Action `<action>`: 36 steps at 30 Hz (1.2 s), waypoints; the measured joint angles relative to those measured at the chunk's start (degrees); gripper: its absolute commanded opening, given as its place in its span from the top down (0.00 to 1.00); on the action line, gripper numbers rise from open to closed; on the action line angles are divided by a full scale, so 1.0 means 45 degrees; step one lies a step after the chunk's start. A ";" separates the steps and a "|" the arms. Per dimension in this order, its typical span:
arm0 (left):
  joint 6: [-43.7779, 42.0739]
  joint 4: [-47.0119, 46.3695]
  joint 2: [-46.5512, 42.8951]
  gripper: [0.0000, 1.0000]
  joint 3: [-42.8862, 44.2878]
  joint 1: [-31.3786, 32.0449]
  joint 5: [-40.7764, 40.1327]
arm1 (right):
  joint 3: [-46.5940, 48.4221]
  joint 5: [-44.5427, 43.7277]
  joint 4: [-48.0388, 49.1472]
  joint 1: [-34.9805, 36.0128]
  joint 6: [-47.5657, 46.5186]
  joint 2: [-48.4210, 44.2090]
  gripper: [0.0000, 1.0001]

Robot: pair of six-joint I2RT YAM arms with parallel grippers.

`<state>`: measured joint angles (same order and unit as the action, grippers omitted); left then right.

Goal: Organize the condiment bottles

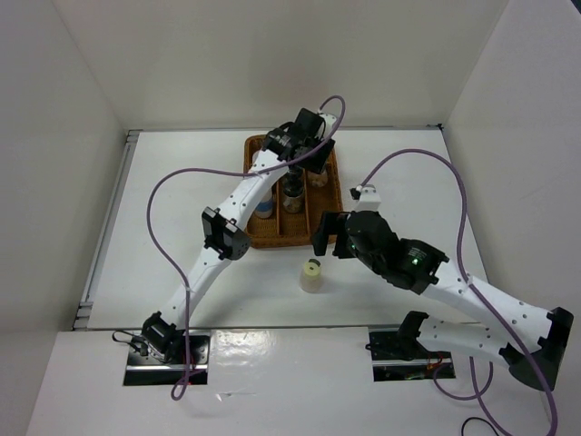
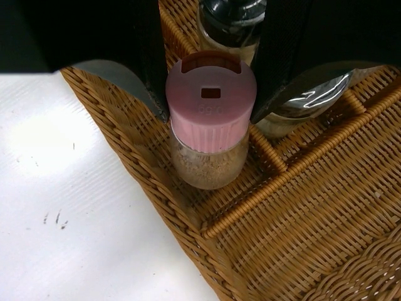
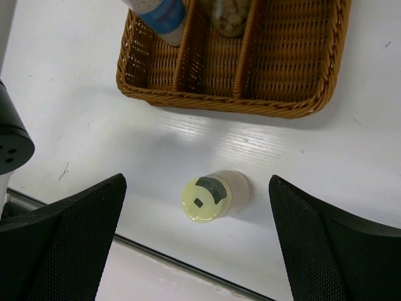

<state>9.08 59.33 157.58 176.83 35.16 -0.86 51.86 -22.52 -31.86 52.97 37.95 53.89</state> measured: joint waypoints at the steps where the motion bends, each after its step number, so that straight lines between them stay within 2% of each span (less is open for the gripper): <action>1: 0.0005 -0.0039 0.0053 0.56 0.0000 0.0000 -0.0034 | 0.0000 -0.0058 -0.0024 0.0000 0.0049 -0.0078 0.01; 10: 0.0010 -0.0359 0.0253 0.47 0.0015 -0.0034 -0.0058 | 0.0000 -0.0131 -0.0117 -0.0019 0.0024 0.0515 0.01; 19: 0.0015 -0.0646 0.0724 0.43 0.0019 -0.0034 0.0039 | 0.0000 0.0257 -0.0117 -0.0107 -0.0466 0.1418 0.01; 23: 0.0015 -0.0797 0.0860 0.34 0.0019 -0.0024 0.0039 | 0.0000 0.0549 -0.0117 -0.0112 -0.0559 0.1554 0.01; 24: 0.0000 -0.0811 0.0860 0.26 0.0019 -0.0024 0.0029 | 0.0000 0.0593 -0.0112 -0.0112 -0.0568 0.1554 0.01; 29: -0.0029 -0.0942 0.0860 0.09 0.0058 -0.0024 0.0024 | 0.0000 0.0908 -0.0112 -0.0112 -0.0709 0.1603 0.01; 36: -0.0029 -0.0957 0.0816 0.01 0.0141 -0.0010 0.0015 | 0.0000 0.1268 -0.0102 -0.0112 -0.0792 0.2225 0.01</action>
<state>8.95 55.02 161.25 177.47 35.11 -0.80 51.86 -16.82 -32.32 52.47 34.39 63.90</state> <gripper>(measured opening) 0.973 0.985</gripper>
